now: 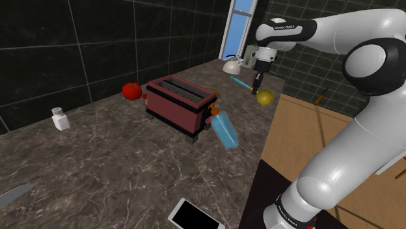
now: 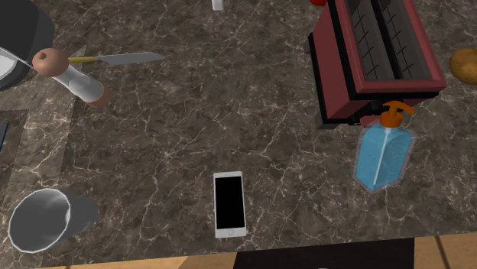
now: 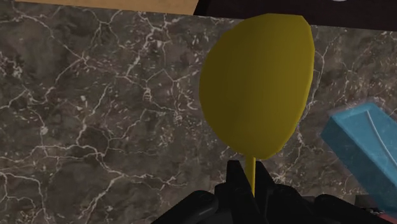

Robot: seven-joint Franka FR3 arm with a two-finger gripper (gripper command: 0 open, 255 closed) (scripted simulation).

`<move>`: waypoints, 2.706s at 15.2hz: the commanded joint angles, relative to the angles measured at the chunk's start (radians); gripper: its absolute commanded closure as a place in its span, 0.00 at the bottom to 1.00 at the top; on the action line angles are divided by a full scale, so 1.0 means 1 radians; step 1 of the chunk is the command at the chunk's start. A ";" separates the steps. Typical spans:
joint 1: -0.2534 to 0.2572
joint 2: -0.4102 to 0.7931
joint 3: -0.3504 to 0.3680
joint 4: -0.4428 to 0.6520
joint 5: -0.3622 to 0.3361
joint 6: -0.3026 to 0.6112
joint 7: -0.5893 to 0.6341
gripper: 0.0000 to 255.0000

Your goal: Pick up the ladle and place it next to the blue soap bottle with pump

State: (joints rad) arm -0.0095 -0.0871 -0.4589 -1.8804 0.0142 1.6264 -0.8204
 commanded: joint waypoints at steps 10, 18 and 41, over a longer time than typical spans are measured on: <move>-0.002 0.019 -0.004 -0.128 0.007 0.145 -0.012 1.00; -0.004 0.050 -0.008 -0.206 0.021 0.250 -0.027 1.00; -0.010 0.153 -0.011 -0.316 0.075 0.451 -0.075 1.00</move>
State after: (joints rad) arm -0.0185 0.0654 -0.4692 -2.1954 0.0896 2.0776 -0.8955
